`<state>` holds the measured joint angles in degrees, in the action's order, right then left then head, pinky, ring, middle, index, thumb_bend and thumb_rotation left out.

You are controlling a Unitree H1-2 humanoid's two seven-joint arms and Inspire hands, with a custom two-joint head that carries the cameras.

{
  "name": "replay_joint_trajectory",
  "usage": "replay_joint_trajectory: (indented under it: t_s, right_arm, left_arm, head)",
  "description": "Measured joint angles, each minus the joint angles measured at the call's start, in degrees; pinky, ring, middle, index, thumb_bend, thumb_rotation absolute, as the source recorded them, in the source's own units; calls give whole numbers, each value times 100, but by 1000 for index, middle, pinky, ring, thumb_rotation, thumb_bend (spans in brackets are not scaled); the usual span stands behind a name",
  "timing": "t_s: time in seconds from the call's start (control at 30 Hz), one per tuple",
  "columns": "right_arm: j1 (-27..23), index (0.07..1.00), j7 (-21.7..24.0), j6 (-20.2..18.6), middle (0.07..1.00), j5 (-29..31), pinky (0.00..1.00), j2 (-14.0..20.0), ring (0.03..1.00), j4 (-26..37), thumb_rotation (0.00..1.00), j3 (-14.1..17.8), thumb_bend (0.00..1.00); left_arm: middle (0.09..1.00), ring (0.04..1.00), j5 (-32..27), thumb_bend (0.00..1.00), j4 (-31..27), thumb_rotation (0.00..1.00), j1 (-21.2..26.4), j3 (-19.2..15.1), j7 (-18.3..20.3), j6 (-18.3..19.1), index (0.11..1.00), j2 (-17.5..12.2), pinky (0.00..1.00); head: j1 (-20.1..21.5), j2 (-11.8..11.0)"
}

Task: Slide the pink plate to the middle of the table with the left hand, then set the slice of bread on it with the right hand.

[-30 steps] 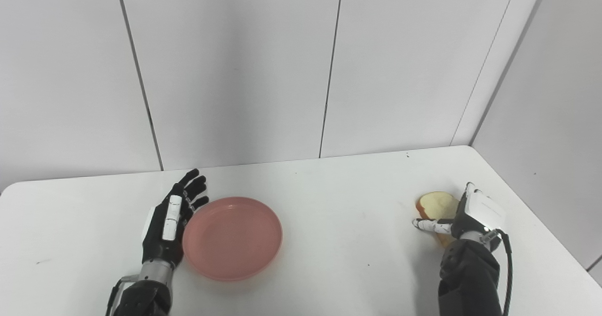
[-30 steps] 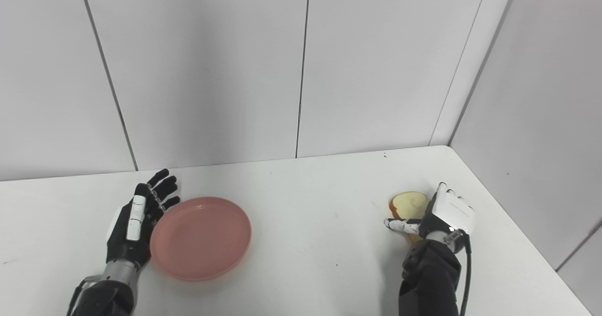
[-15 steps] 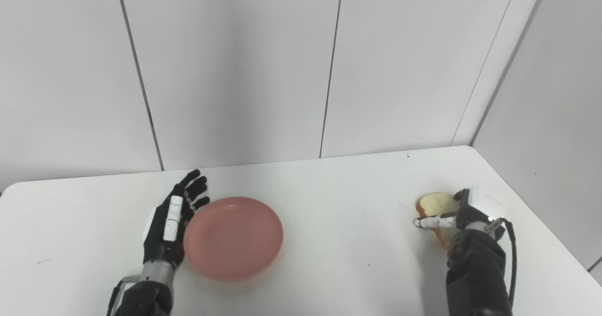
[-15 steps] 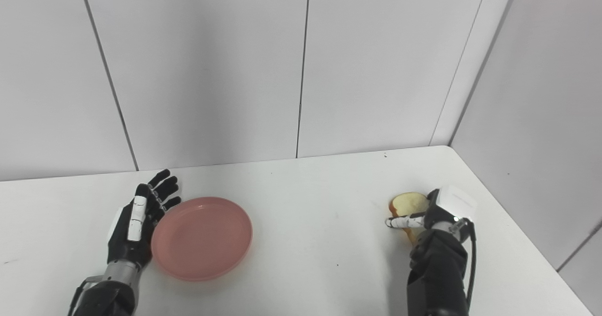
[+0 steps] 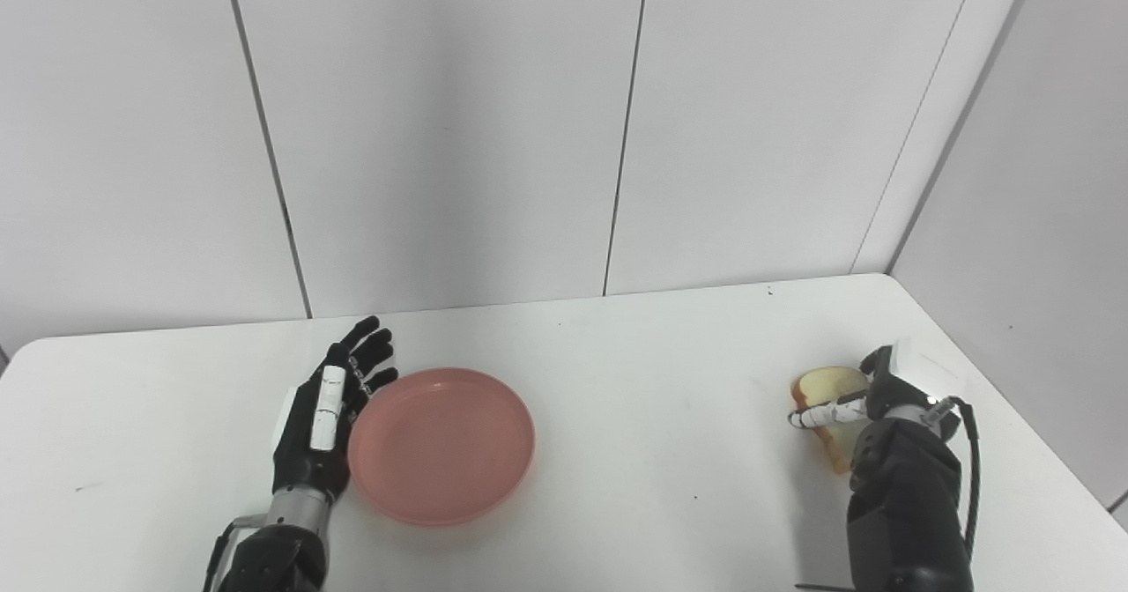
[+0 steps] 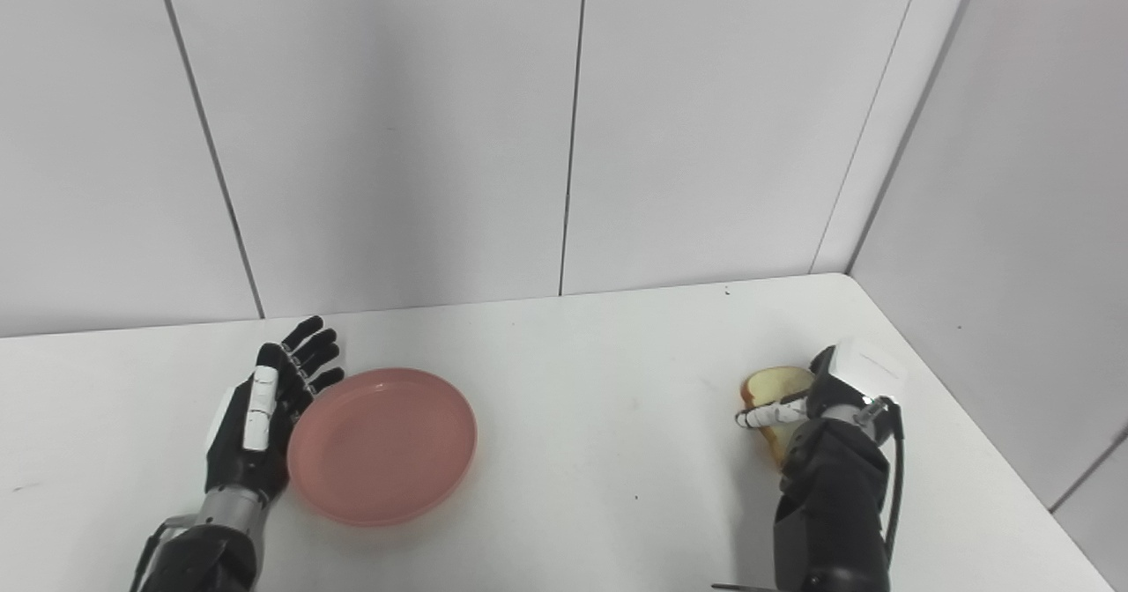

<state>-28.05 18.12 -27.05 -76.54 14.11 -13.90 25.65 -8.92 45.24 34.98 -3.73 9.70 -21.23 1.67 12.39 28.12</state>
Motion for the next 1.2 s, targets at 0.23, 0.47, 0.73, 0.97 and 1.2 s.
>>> replay_joint_trajectory:
  t_s: [0.23, 0.47, 0.73, 0.97, 1.2]
  right_arm:
    - [293, 658, 393, -7, 543, 158, 450, 45, 508, 561, 332, -392, 1000]
    - [383, 654, 936, -8, 520, 315, 297, -90, 421, 1381, 295, -628, 990]
    - [83, 579, 1379, -9, 354, 554, 187, 22, 258, 2116, 168, -974, 963]
    - [-350, 585, 1567, -9, 368, 613, 200, -3, 262, 2310, 155, -1612, 947]
    - [-622, 588, 1743, -8, 420, 597, 220, -66, 310, 2276, 183, -2540, 979]
  left_arm:
    - [830, 856, 8, 884, -47, 897, -28, 9, -12, 15, 799, -4, 779]
    - [827, 851, 124, 897, -47, 907, -26, 57, -55, 15, 800, 21, 766]
    - [825, 855, 133, 901, -41, 901, -28, 61, -126, 14, 799, 27, 772]
    - [840, 875, 145, 896, 7, 897, -5, 109, -149, -2, 815, 56, 792]
    - [843, 885, 217, 891, 16, 884, 2, 188, -233, -17, 810, 148, 801]
  head:
    - [-61, 9]
    - [-105, 9]
    - [-237, 9]
    - [-491, -9]
    - [-1000, -9]
